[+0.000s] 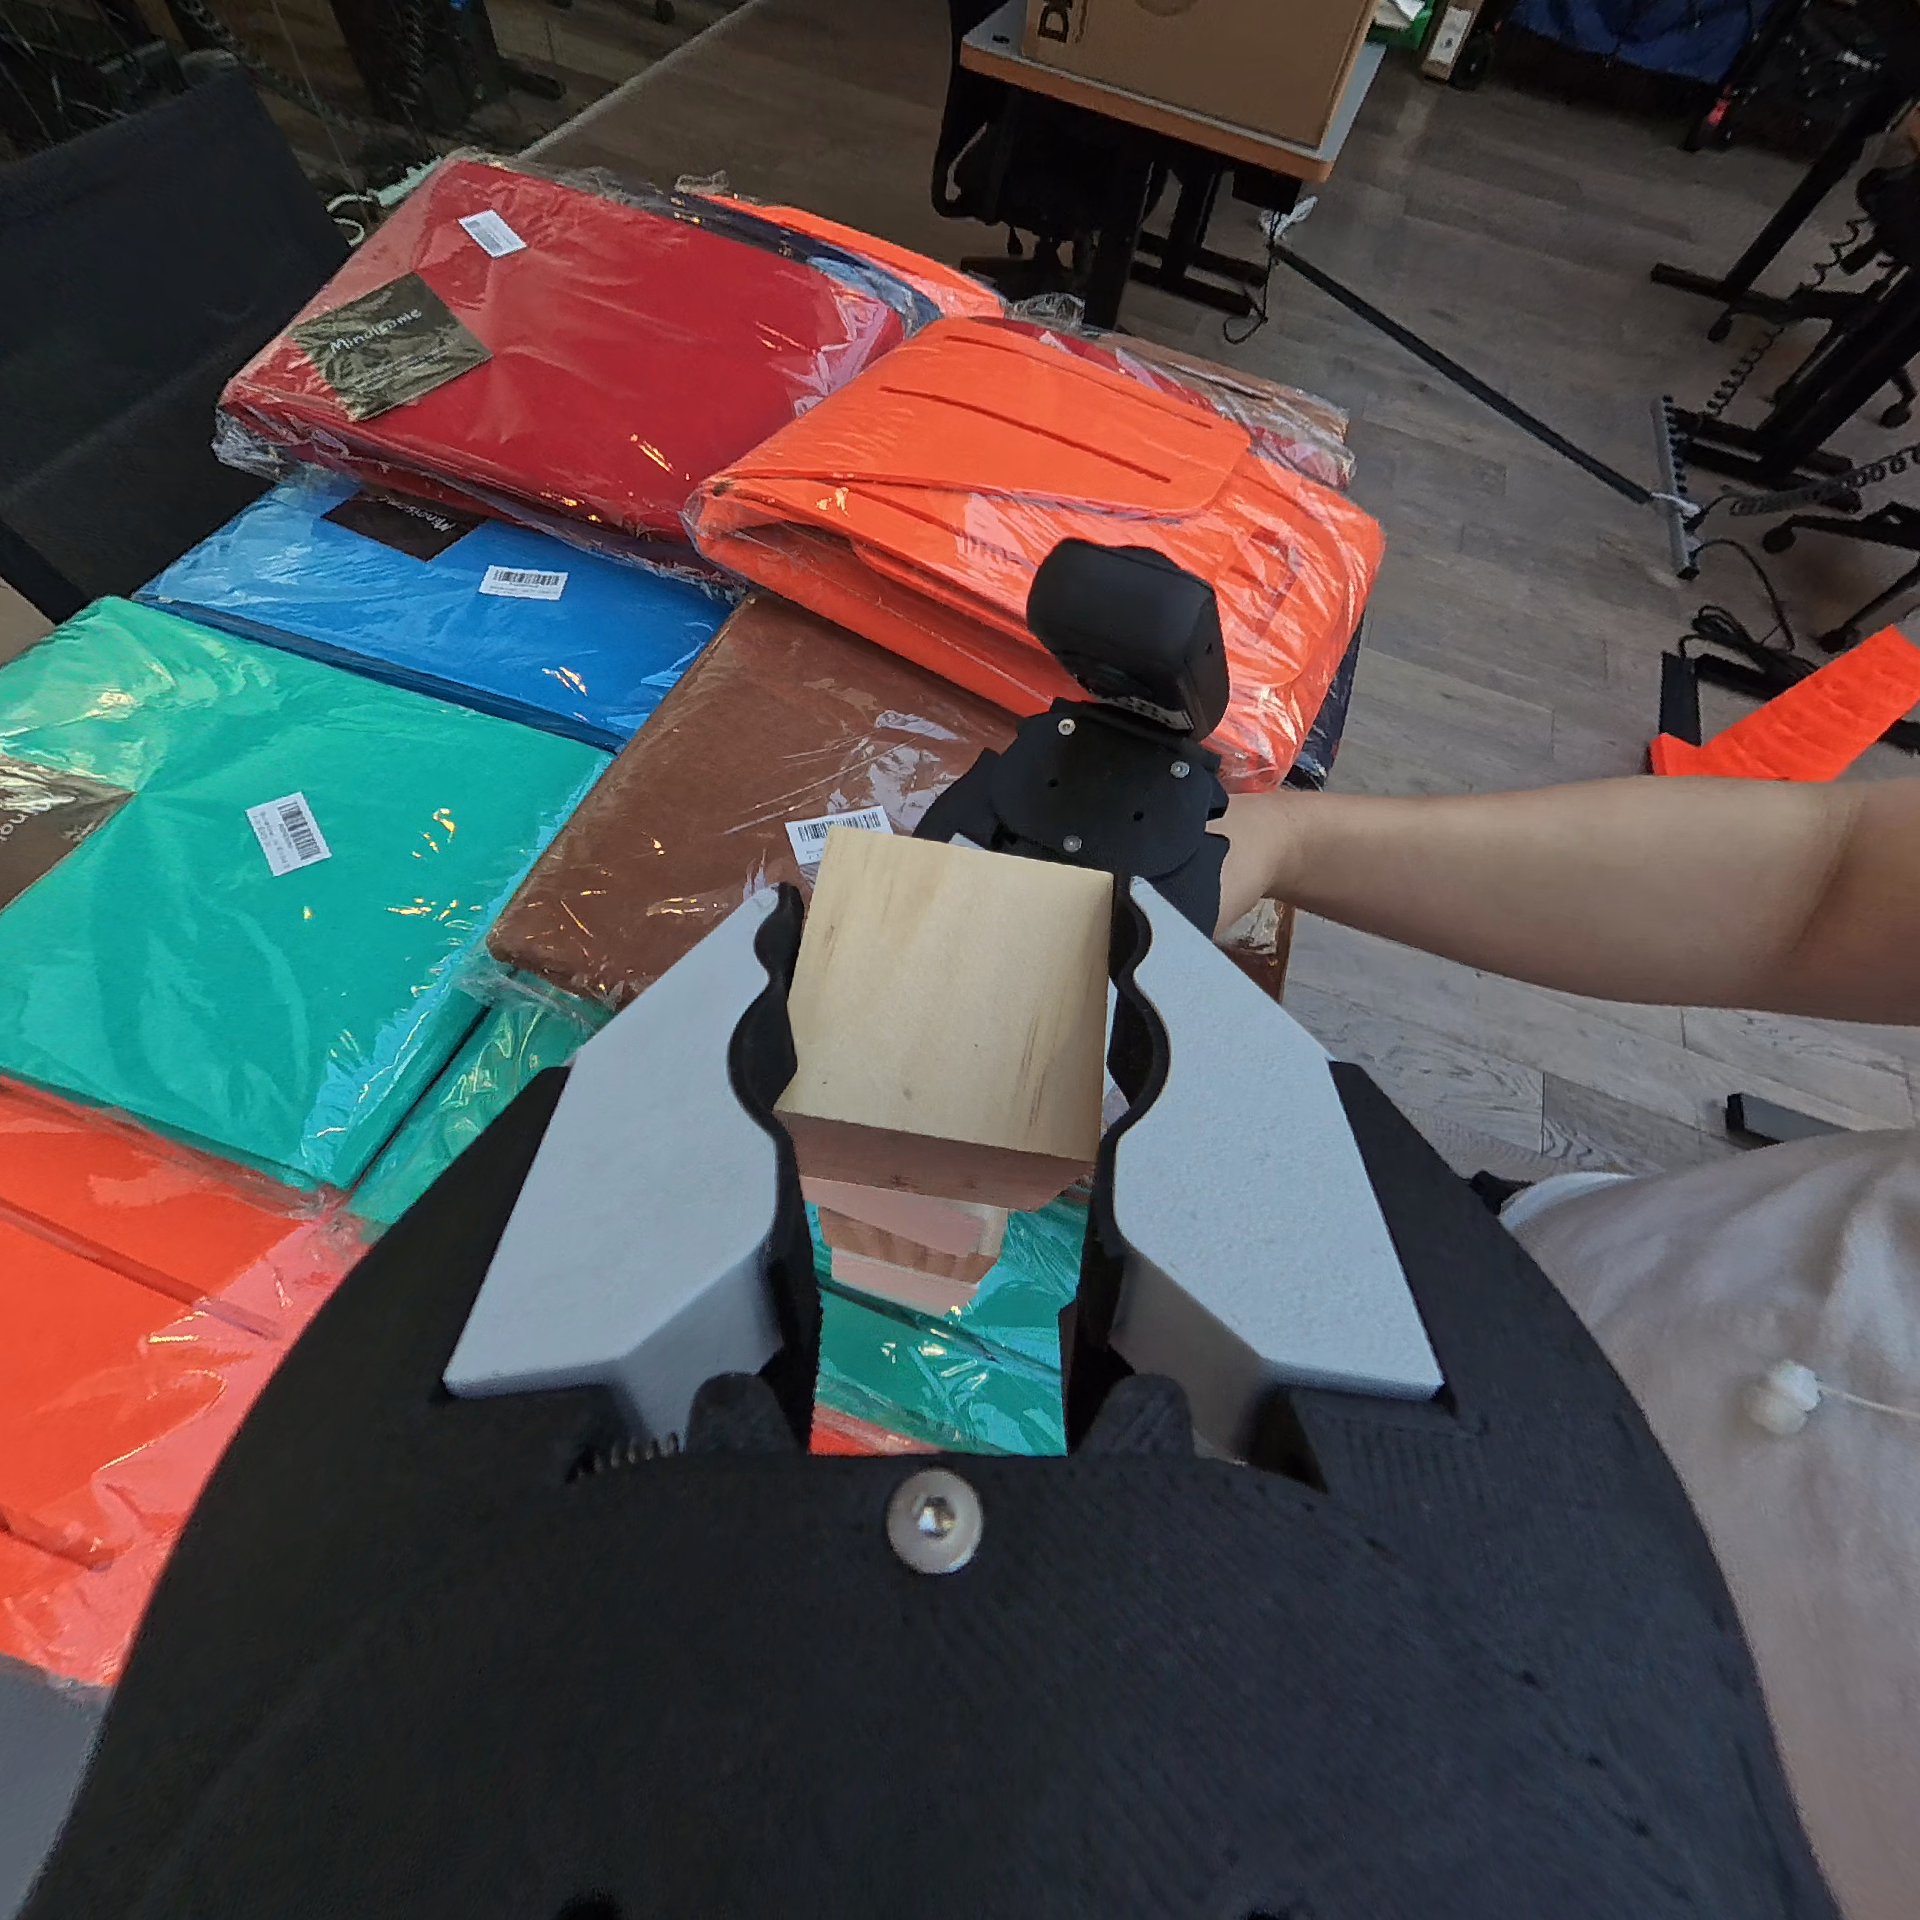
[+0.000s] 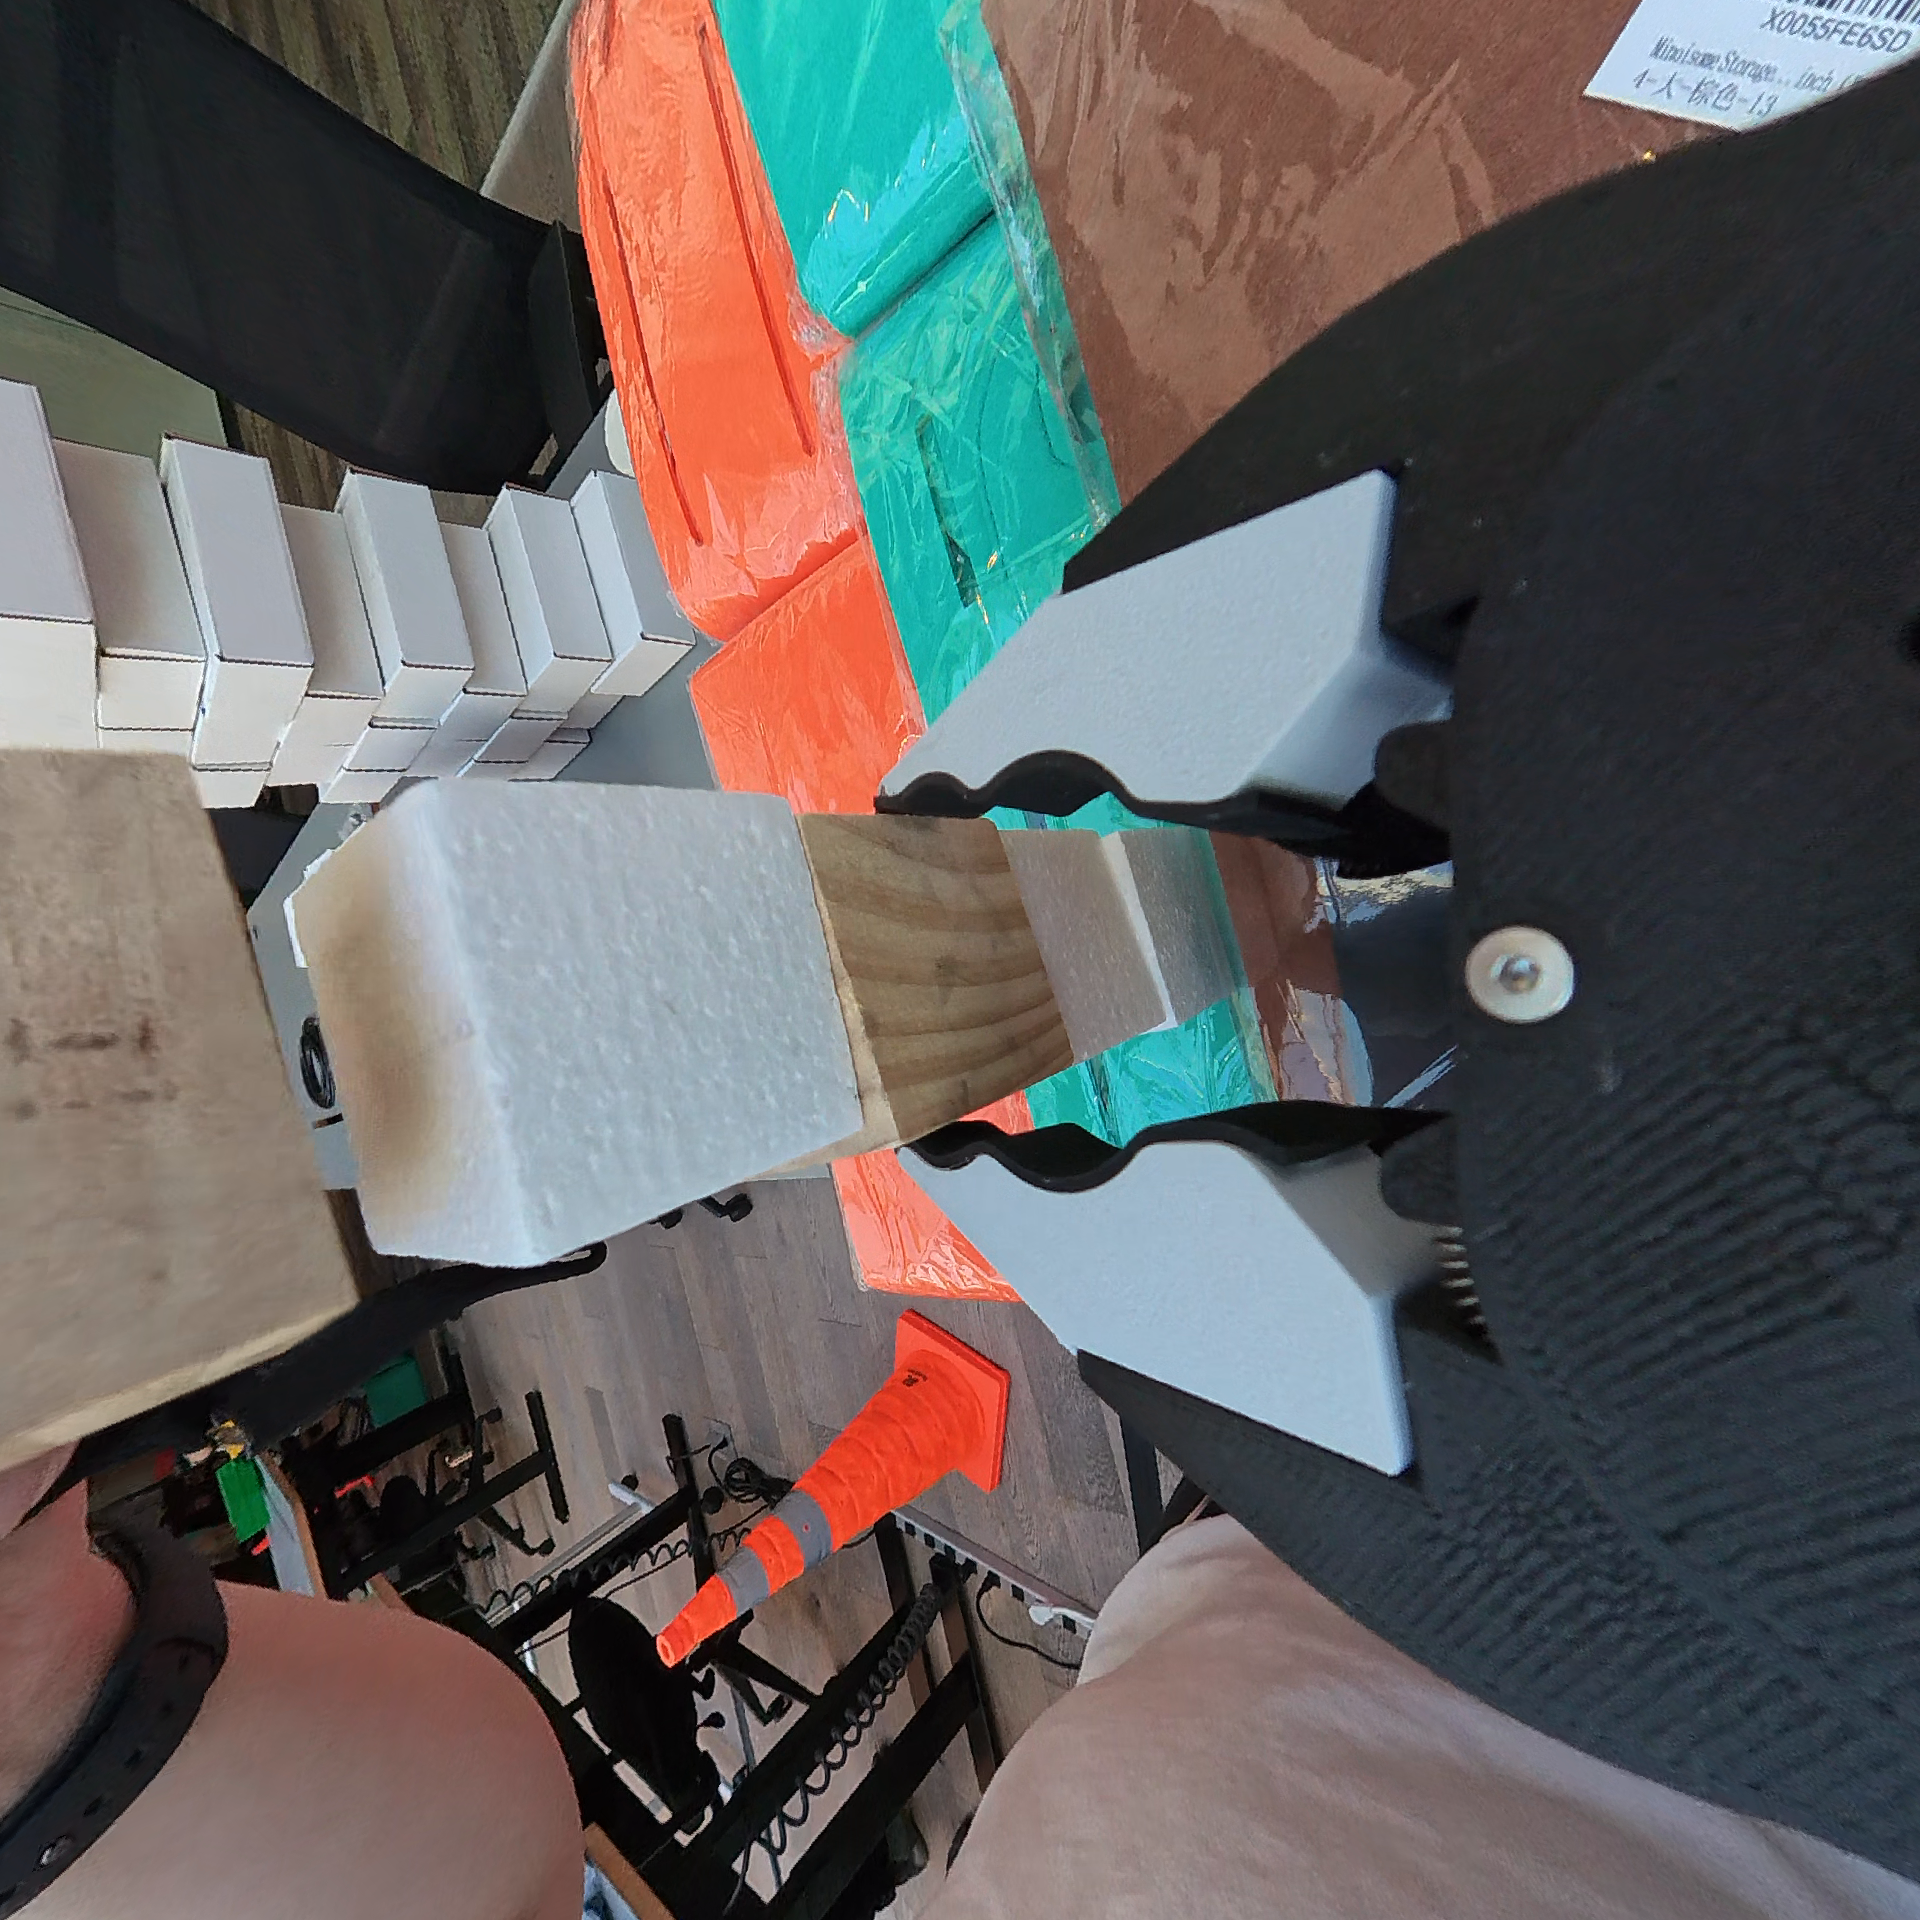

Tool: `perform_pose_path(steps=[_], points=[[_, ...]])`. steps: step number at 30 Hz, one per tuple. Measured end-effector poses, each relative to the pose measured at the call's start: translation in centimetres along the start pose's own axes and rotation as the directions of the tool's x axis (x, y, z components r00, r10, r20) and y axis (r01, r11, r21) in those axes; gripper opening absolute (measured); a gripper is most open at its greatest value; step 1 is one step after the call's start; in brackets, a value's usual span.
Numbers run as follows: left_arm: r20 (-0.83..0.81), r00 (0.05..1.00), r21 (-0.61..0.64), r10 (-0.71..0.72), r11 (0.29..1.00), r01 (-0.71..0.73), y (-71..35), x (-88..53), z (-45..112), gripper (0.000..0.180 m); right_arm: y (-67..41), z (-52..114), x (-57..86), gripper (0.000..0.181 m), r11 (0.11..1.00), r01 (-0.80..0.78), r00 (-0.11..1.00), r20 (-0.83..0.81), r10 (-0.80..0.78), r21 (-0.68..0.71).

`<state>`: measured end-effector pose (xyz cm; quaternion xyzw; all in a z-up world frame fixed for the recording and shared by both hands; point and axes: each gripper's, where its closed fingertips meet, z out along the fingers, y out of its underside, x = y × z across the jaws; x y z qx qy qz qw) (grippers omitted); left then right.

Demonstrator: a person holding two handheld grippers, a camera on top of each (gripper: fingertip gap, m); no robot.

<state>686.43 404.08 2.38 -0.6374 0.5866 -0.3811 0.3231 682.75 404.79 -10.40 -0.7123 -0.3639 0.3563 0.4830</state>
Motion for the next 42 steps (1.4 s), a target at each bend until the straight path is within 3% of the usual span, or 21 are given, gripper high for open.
perform_pose_path(steps=[3, 15, 37, 42], points=[[-0.001, 1.0, -0.065, 0.012, 0.998, -0.012, 1.6, 0.2, 0.5, 0.059, 0.1, 0.0, 0.0, 0.058, 1.0, -0.001, 1.0, 0.002, 0.001, -0.007], [-0.016, 1.0, -0.061, -0.025, 0.998, 0.024, 2.1, 0.2, 0.7, 0.069, 0.1, 0.3, -0.2, 0.063, 1.0, 0.002, 1.0, 0.002, -0.002, -0.027], [0.025, 1.0, -0.012, 0.009, 1.0, -0.009, 0.5, 0.4, -0.4, 0.086, -0.3, 0.1, 0.0, 0.081, 1.0, 0.005, 0.999, -0.032, -0.006, -0.021], [0.043, 0.999, 0.076, -0.024, 0.997, 0.021, -0.9, 0.2, -2.7, 0.09, -0.3, -0.9, 0.0, 0.092, 1.0, 0.008, 0.997, -0.076, -0.01, -0.028]])
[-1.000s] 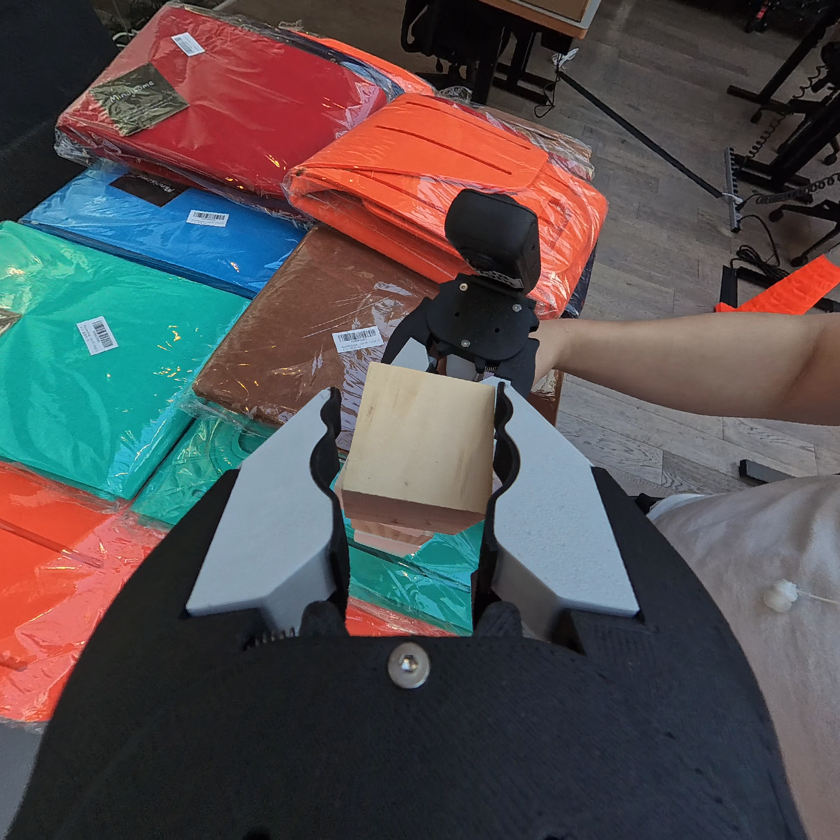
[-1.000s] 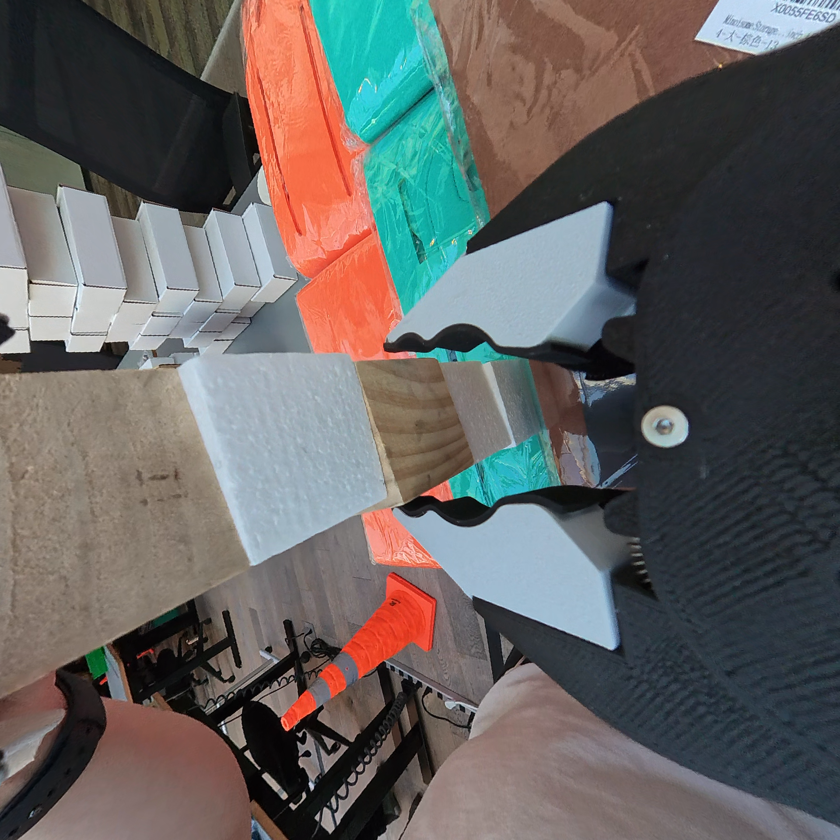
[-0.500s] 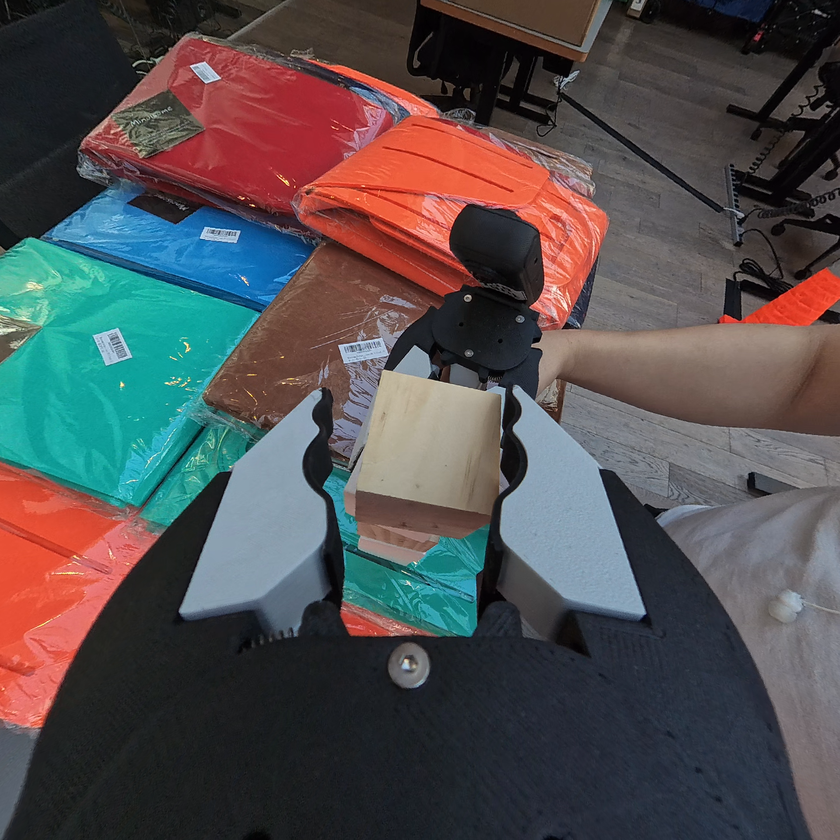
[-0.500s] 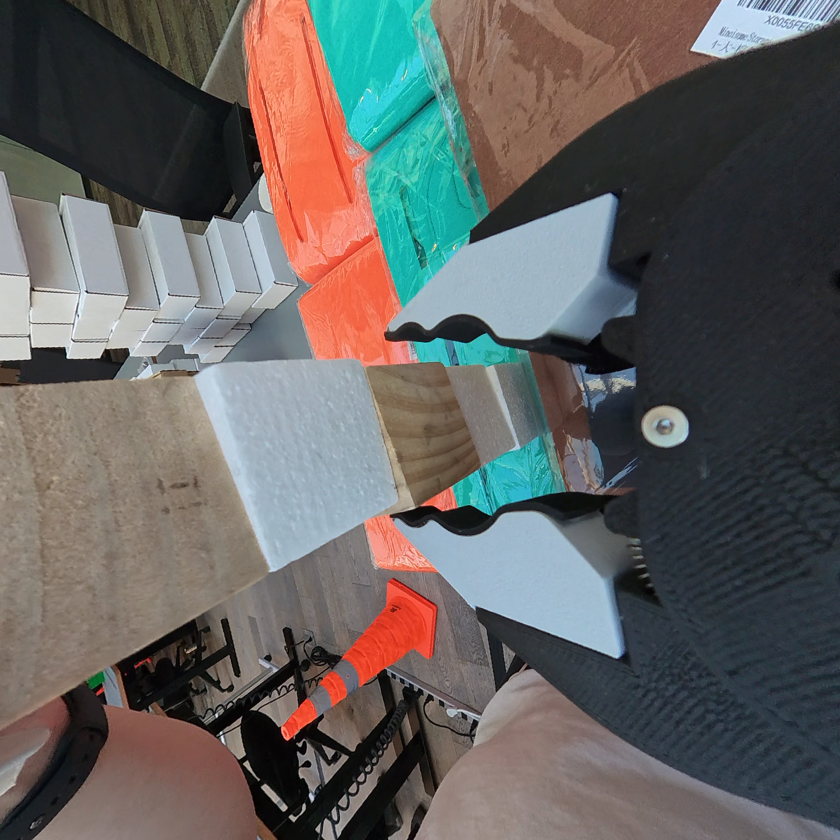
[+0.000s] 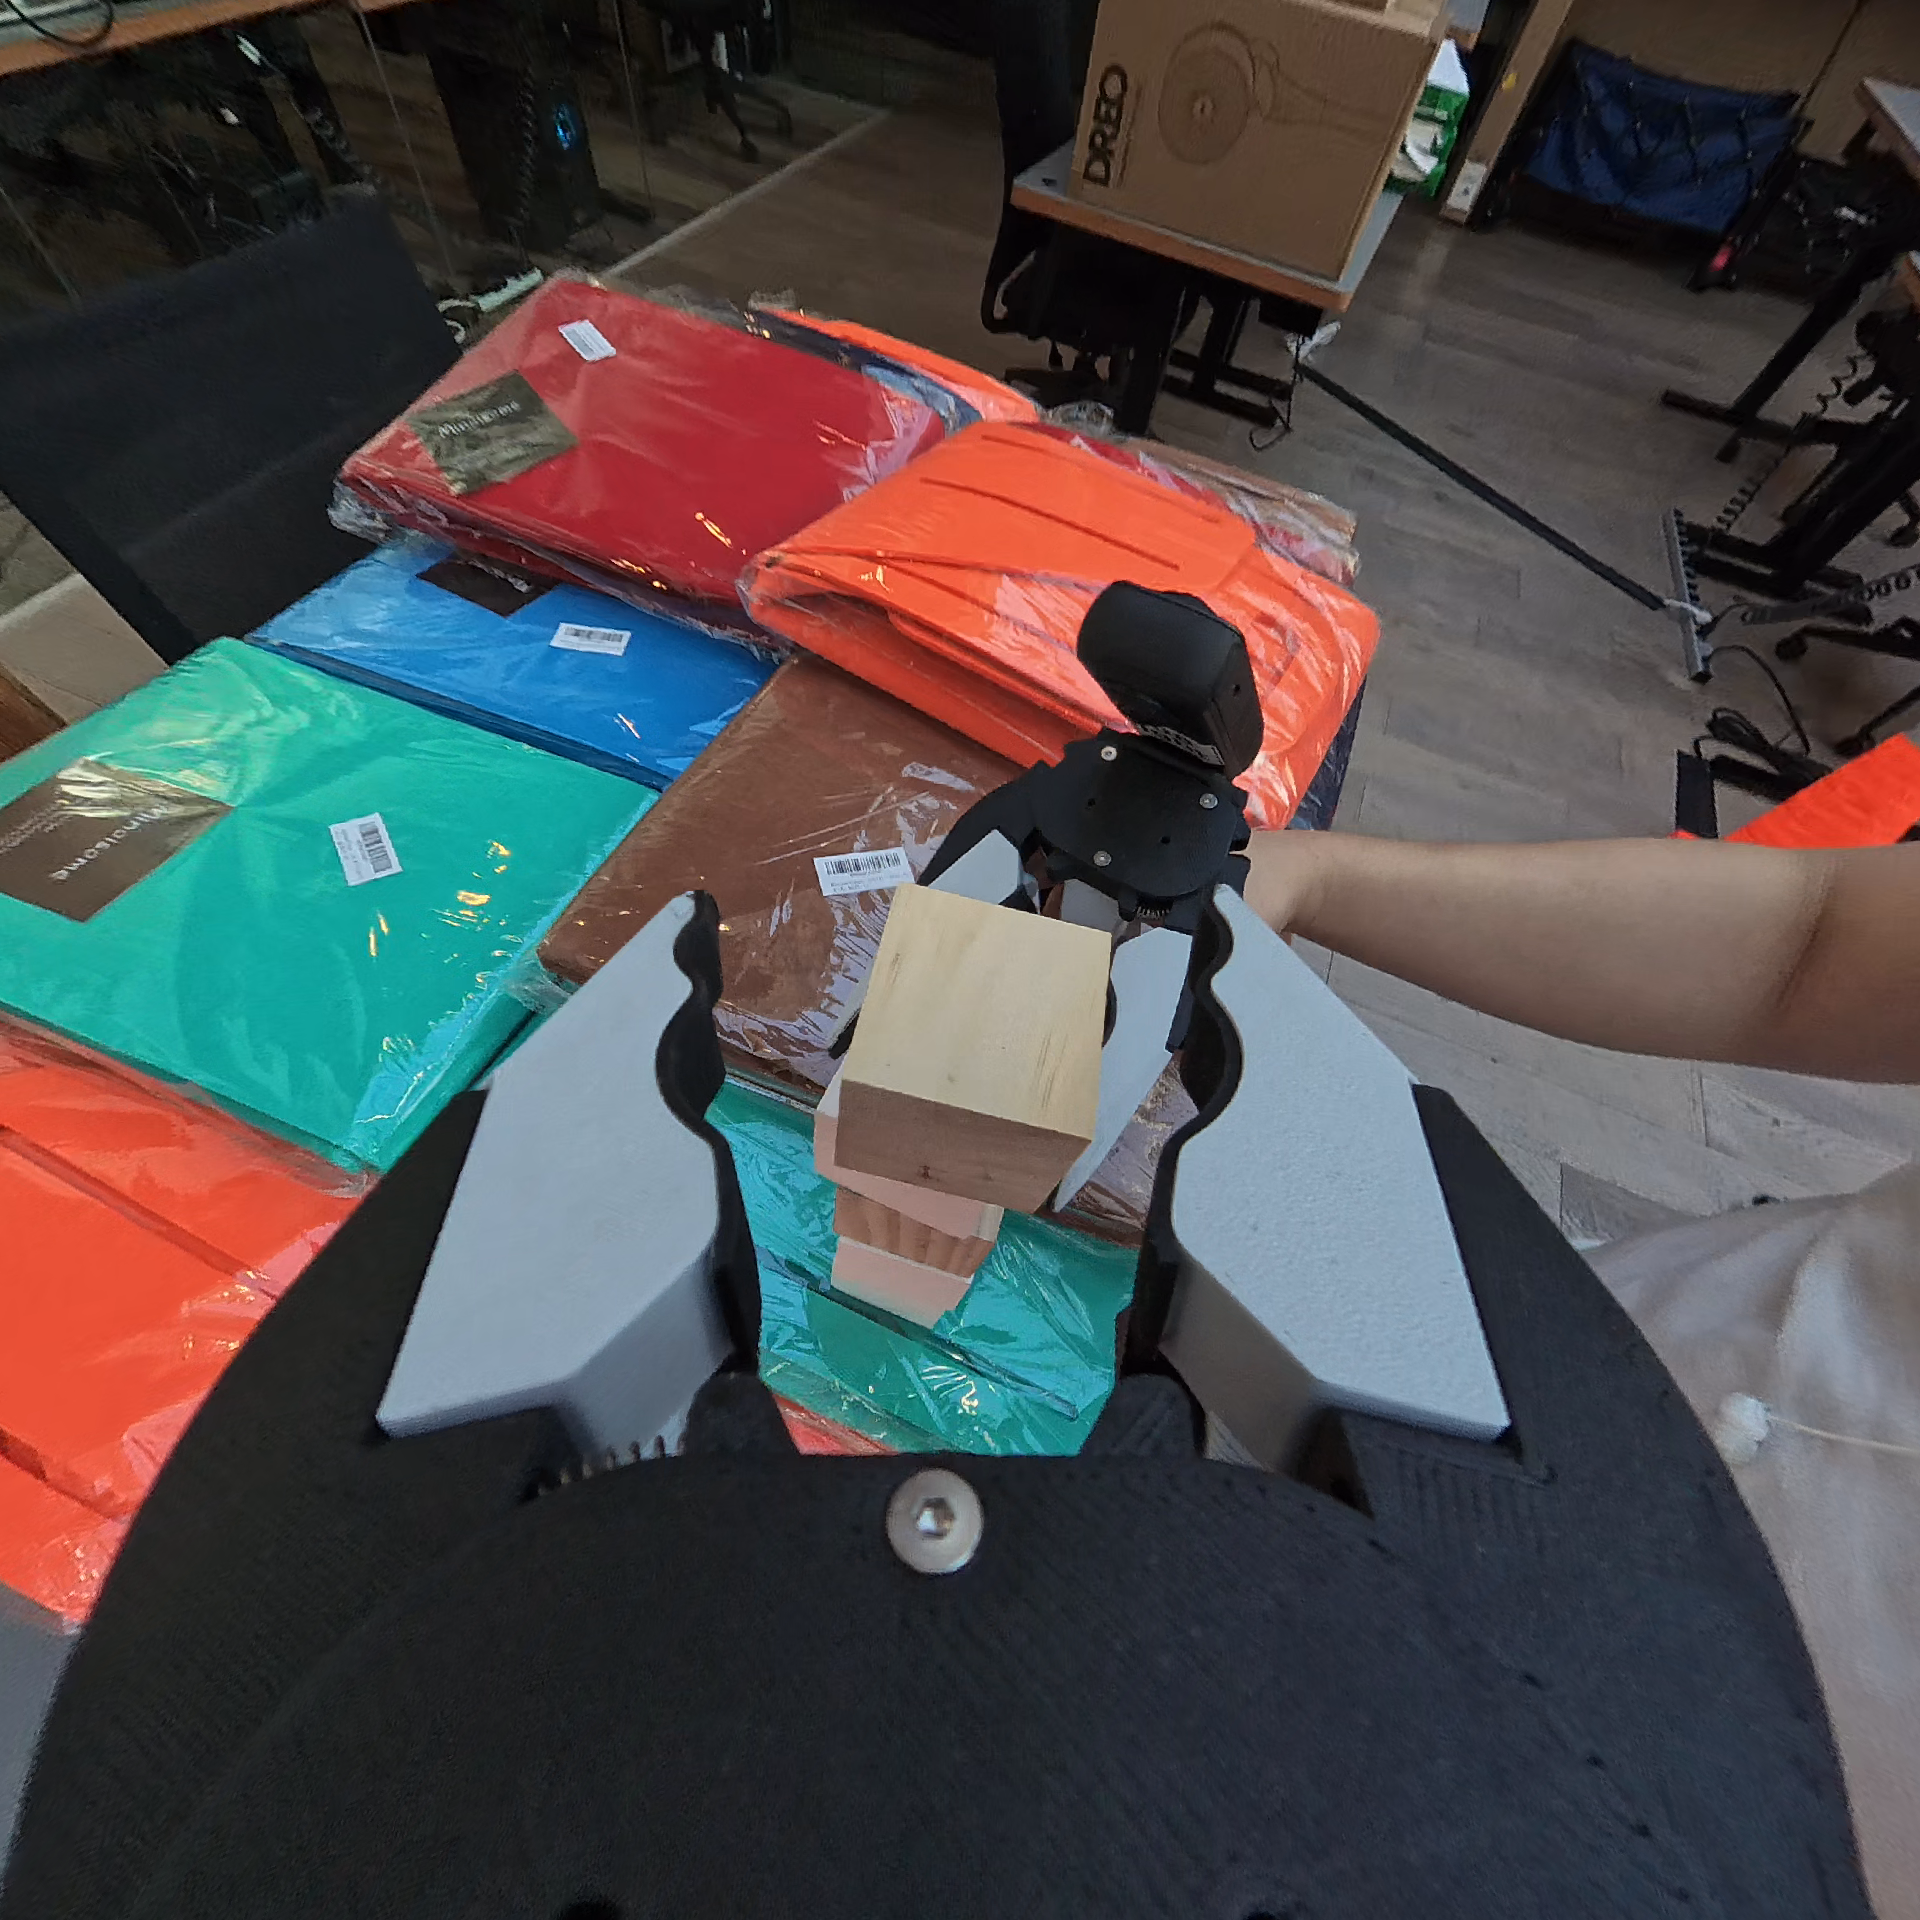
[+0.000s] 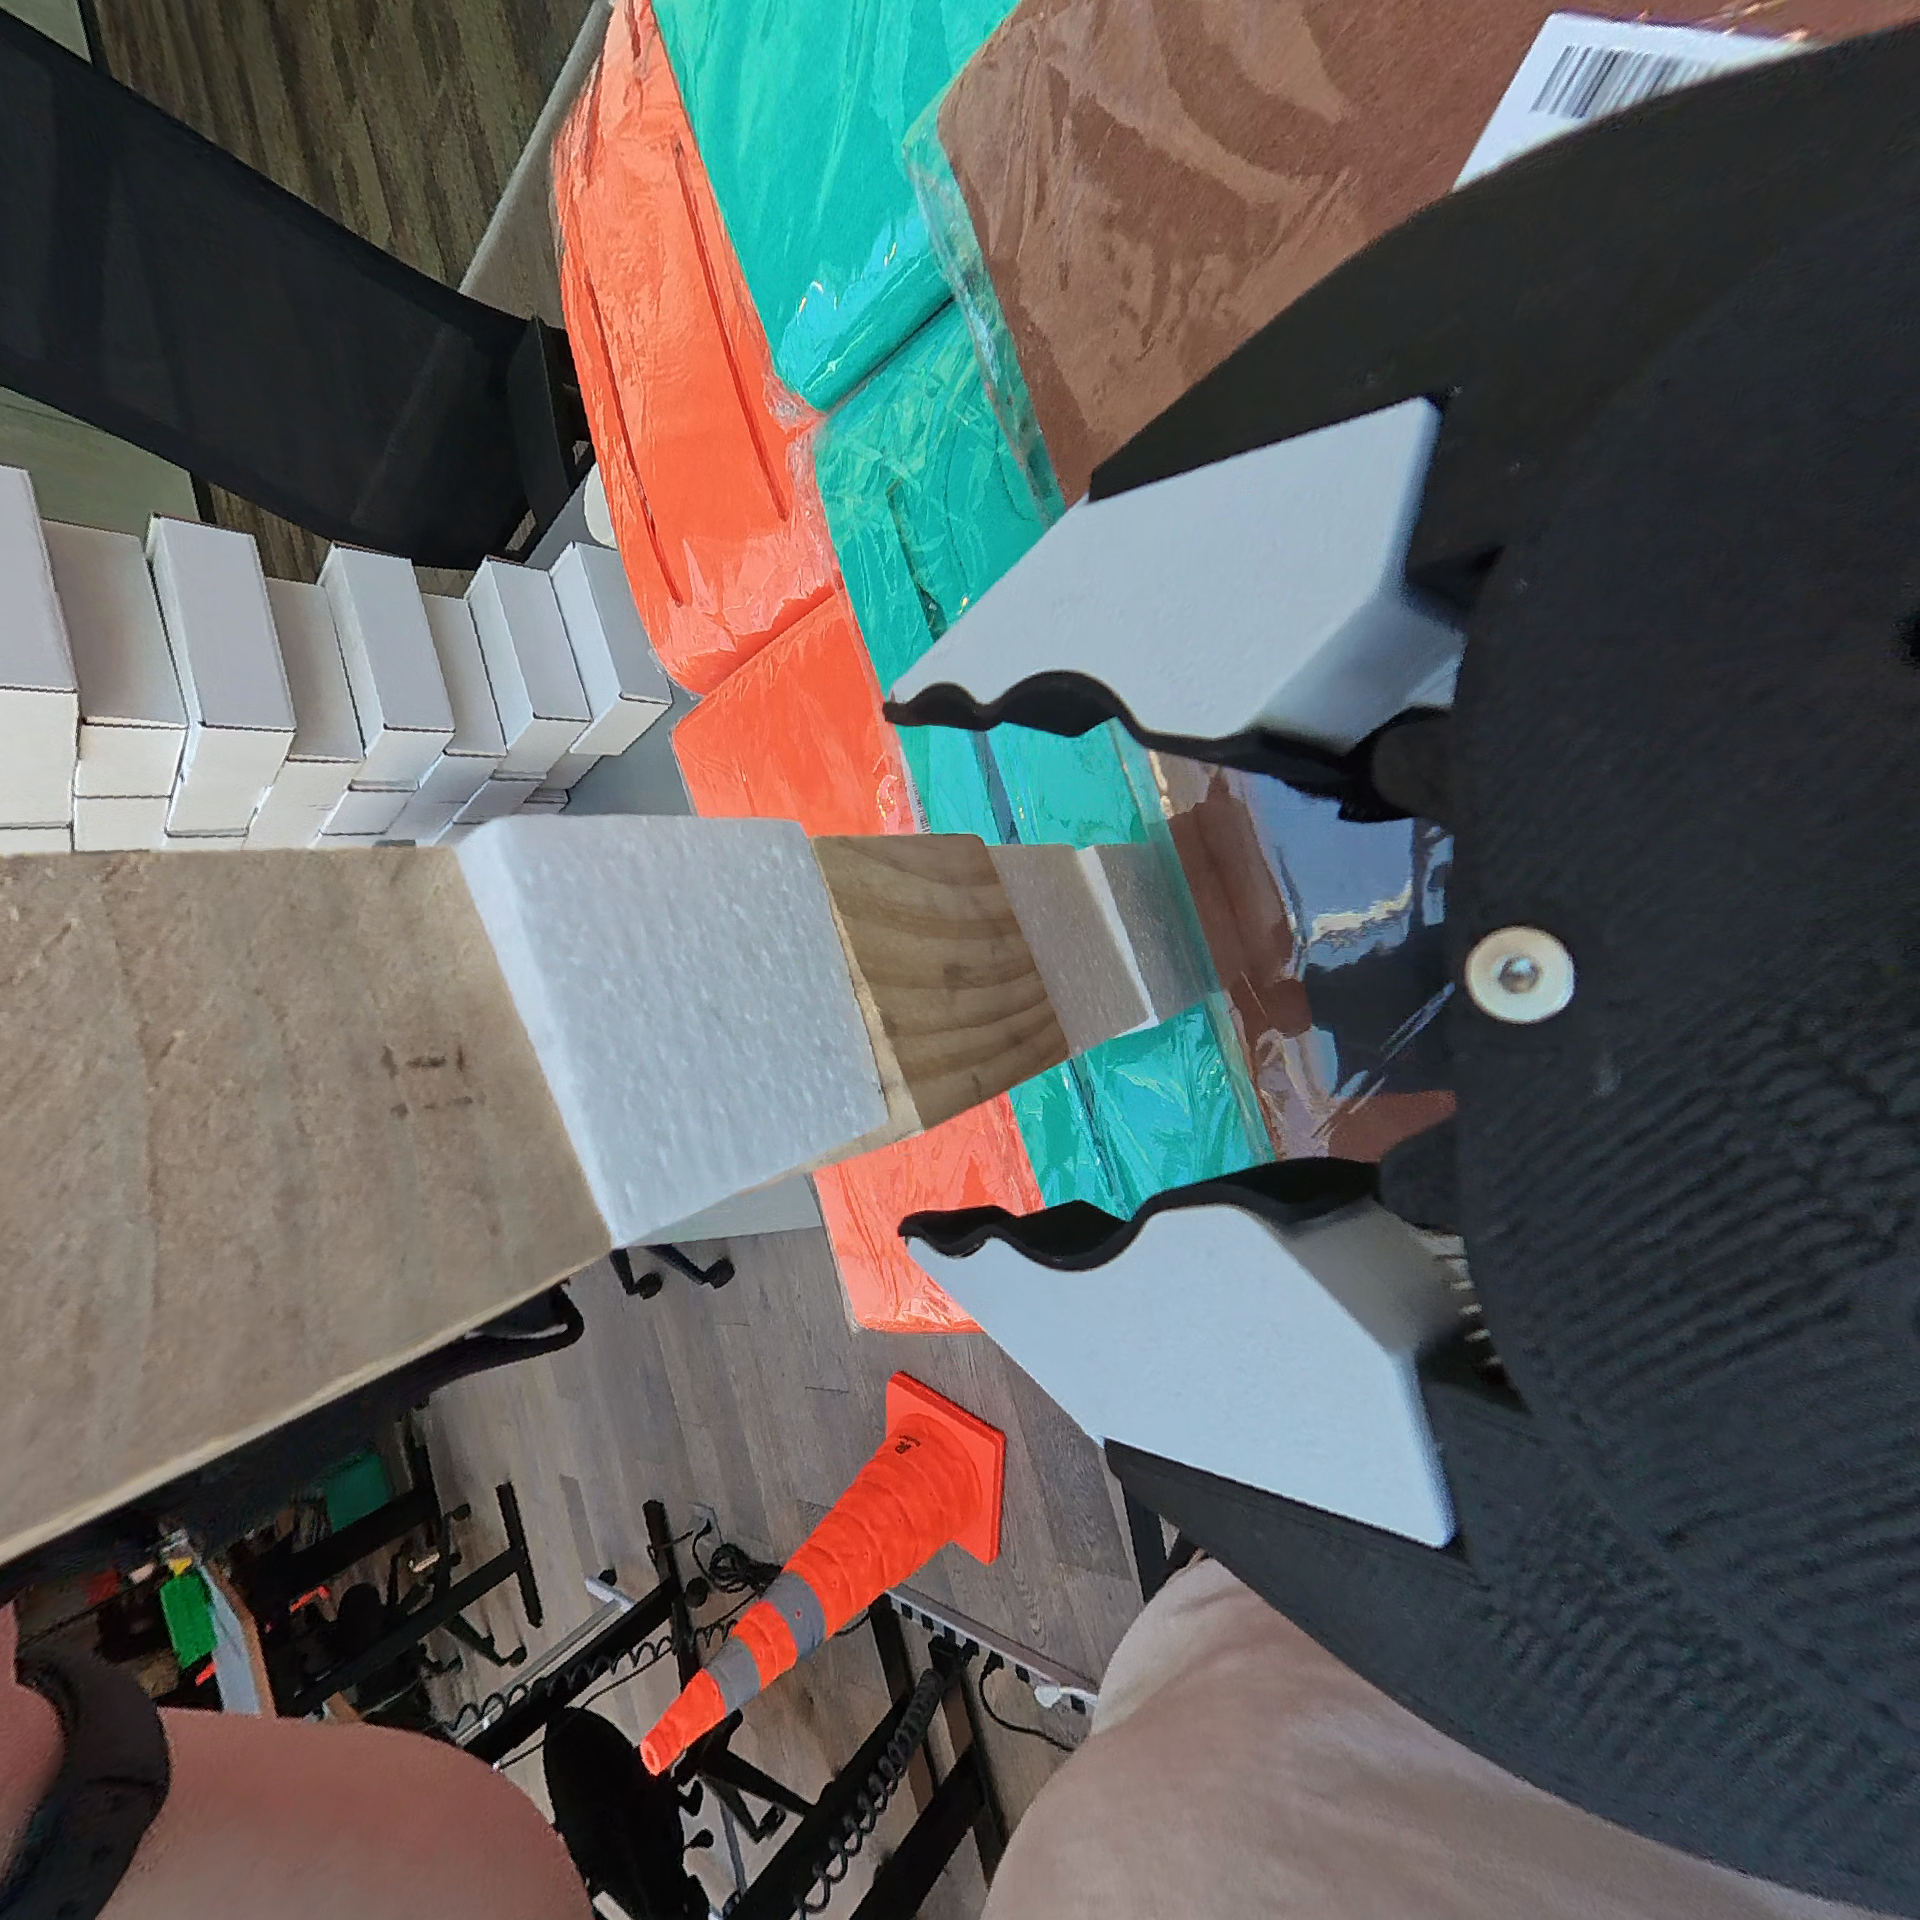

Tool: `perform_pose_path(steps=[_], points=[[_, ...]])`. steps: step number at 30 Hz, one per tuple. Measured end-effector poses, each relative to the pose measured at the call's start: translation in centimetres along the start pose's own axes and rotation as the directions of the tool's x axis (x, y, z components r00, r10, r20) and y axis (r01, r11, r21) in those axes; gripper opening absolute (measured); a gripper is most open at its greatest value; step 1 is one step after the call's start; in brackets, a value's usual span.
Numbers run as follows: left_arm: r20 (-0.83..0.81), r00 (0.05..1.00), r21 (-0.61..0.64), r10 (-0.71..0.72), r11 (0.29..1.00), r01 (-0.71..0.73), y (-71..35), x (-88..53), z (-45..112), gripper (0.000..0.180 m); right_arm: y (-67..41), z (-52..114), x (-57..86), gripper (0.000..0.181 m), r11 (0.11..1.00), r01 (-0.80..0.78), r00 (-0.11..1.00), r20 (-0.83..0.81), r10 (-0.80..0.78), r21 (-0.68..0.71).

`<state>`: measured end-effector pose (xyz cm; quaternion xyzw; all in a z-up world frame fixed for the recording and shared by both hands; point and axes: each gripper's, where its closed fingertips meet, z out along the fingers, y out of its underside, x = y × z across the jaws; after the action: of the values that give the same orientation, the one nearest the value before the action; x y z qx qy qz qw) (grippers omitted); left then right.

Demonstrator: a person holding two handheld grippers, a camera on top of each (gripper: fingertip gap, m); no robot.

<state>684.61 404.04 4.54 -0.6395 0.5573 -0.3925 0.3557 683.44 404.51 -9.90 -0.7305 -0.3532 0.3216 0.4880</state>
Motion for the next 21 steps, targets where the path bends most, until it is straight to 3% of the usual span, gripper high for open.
perform_pose_path(steps=[3, 6, 9, 12, 15, 21], points=[[0.052, 0.998, 0.126, -0.025, 0.992, 0.019, -1.3, -0.3, -3.6, 0.092, 0.1, -2.4, -0.4, 0.096, 1.0, 0.005, 0.997, -0.076, -0.005, -0.004], [0.193, 0.981, 0.233, -0.017, 0.972, -0.029, -0.4, -1.6, -8.3, 0.1, -0.1, -6.6, -1.4, 0.095, 0.998, 0.067, 0.962, -0.265, -0.068, -0.011], [0.299, 0.954, 0.272, 0.011, 0.958, -0.096, 3.3, -2.1, -11.8, 0.105, 0.8, -11.6, -2.8, 0.096, 0.994, 0.104, 0.869, -0.484, -0.103, -0.026], [0.262, 0.964, 0.289, -0.029, 0.956, -0.05, 8.2, -0.5, -12.7, 0.107, 3.1, -15.2, -5.3, 0.097, 0.994, 0.107, 0.789, -0.609, -0.079, 0.008], [0.171, 0.972, 0.317, -0.163, 0.943, 0.103, 11.6, 3.6, -12.0, 0.112, 7.0, -16.7, -8.3, 0.094, 0.999, 0.033, 0.794, -0.607, -0.016, 0.017], [0.129, 0.949, 0.401, -0.287, 0.891, 0.214, 15.6, 15.2, -7.7, 0.105, 13.5, -18.5, -14.2, 0.088, 0.995, -0.049, 0.858, -0.507, 0.088, 0.092]])
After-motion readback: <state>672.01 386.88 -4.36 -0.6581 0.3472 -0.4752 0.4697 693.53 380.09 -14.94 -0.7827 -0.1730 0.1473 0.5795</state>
